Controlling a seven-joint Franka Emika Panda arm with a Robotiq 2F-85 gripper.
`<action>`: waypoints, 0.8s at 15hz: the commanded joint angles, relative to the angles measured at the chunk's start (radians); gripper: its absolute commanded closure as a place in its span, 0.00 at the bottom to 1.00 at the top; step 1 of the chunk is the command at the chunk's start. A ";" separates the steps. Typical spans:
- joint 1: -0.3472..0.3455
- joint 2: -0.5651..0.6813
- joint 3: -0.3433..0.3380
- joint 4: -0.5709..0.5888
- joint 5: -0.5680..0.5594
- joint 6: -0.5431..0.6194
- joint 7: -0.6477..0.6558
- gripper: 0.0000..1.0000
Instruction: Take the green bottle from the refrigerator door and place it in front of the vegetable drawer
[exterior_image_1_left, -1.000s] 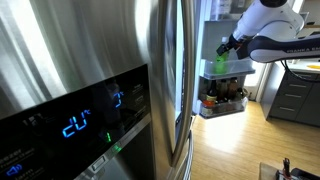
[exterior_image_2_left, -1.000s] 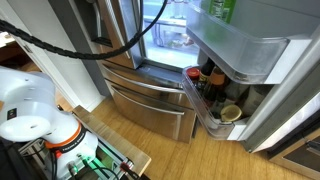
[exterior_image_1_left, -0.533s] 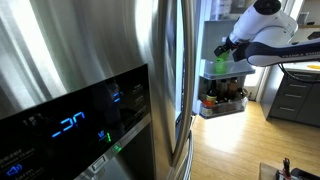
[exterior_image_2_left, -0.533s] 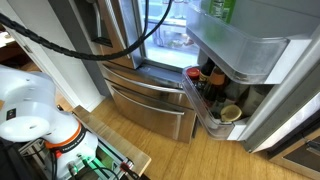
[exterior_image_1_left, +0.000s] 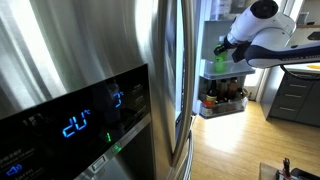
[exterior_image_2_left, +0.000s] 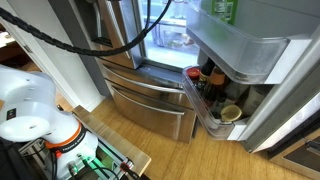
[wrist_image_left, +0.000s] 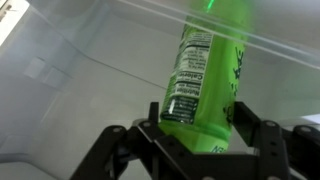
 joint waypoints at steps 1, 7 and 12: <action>0.001 -0.017 0.007 -0.008 -0.132 0.004 0.001 0.51; 0.049 -0.030 -0.007 -0.012 -0.366 -0.026 -0.070 0.51; 0.108 -0.035 -0.035 -0.022 -0.528 -0.019 -0.167 0.51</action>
